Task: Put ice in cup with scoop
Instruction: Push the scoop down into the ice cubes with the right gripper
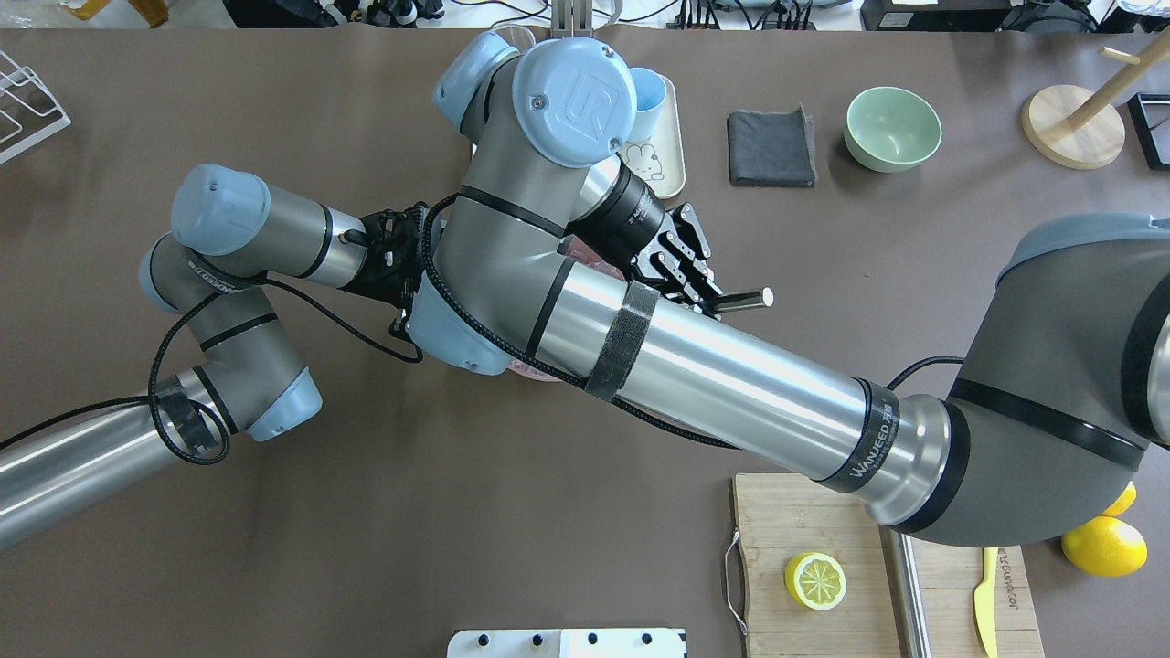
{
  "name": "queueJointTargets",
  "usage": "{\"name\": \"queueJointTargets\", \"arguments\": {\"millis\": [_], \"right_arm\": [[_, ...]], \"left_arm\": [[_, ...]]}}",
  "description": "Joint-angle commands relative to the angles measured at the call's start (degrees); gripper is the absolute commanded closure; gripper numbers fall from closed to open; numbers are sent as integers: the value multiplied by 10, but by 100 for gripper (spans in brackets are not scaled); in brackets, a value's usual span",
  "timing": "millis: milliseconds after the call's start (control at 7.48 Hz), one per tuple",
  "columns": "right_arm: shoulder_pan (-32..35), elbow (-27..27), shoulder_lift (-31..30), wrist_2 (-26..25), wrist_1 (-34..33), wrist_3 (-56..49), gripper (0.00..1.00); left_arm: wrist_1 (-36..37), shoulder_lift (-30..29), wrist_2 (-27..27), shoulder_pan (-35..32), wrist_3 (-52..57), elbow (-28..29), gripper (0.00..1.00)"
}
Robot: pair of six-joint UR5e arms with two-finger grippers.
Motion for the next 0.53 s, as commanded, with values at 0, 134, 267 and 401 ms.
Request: {"name": "queueJointTargets", "arguments": {"millis": [0,134,267,401], "right_arm": [[-5,-24,7,2,3,5,100],[-5,-28,12,1,4,10,100],[-6,-33,20,3,4,11,100],[-5,-43,30,3,4,11,100]], "left_arm": [[0,0,3,0,0,0,3],[0,0,3,0,0,0,3],[0,0,3,0,0,0,3],[-1,0,3,0,0,0,3]]}}
